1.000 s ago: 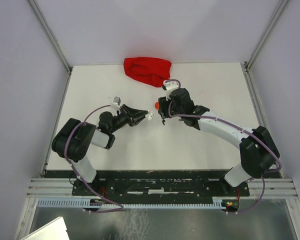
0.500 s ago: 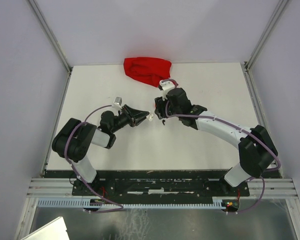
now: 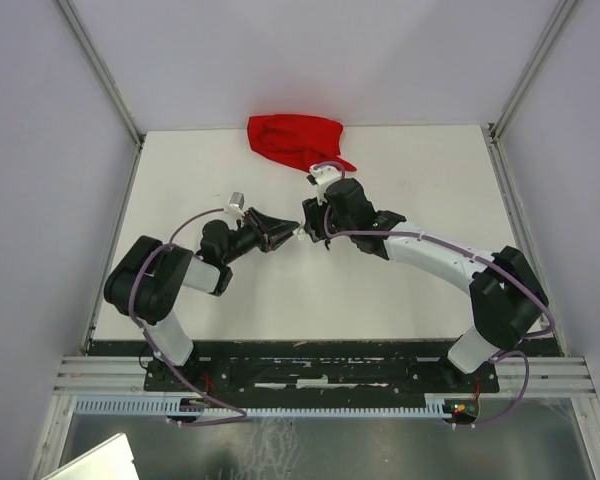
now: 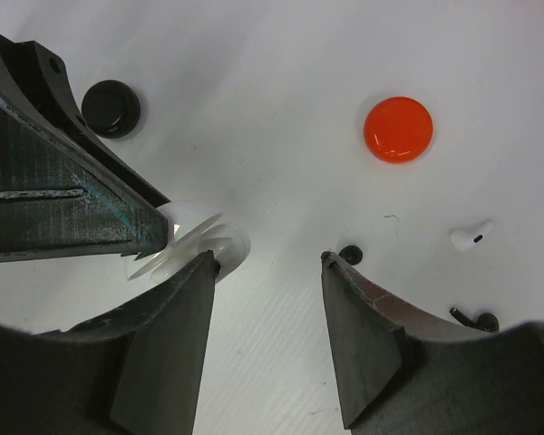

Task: Insert the wireless bluetooth earbuds into the charging case
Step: Place the earbud in the charging case, then pick up the earbud from the center of the board.

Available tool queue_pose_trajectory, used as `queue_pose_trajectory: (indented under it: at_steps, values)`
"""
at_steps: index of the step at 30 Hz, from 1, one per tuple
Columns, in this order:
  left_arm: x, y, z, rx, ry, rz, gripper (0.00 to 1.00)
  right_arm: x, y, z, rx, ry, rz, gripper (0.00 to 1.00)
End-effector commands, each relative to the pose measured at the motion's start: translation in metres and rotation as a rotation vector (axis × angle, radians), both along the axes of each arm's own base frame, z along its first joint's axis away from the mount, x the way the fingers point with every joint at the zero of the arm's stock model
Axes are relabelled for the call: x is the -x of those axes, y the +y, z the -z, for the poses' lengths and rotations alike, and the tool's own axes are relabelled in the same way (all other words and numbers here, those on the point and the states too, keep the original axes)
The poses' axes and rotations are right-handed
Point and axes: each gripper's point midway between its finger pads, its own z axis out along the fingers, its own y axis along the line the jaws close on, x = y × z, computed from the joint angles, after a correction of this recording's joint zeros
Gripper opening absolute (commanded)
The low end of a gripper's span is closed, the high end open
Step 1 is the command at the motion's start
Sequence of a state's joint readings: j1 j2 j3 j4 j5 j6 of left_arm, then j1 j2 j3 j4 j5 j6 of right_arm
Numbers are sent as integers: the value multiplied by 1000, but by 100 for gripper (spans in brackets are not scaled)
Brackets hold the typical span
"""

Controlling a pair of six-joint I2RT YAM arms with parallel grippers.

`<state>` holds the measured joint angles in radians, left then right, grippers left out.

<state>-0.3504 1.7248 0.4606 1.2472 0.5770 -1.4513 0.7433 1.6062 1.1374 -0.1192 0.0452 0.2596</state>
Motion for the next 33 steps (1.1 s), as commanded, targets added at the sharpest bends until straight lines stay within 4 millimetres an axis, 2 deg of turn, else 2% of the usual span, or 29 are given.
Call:
queue_pose_trajectory:
  at_steps: [1, 9, 12, 16, 19, 21, 26, 33]
  values:
    - [-7, -4, -18, -2, -106, -1, 3, -6, 13, -26, -35, -64, -22, 59]
    - [-8, -5, -17, 4, -102, 3, 3, -9, 9, -27, -15, -78, 0, 59]
    - [-8, -3, -13, 2, -90, -9, 3, -18, -9, -33, 7, -127, 104, 59]
    - [-13, 15, -4, 30, -51, -85, 3, -27, -32, -38, 70, -159, 205, 60]
    - [-14, 28, 2, 77, -27, -120, 3, -32, -47, -32, 116, -138, 258, 62]
    - [-12, 35, 3, 111, -23, -133, 3, -38, -57, -22, 145, -88, 282, 63]
    - [-7, 38, 2, 137, -23, -122, 3, -57, -90, 21, 248, 63, 362, 63]
    - [-2, 38, -7, 139, -53, -105, 3, -75, -100, 72, 361, 199, 345, 63]
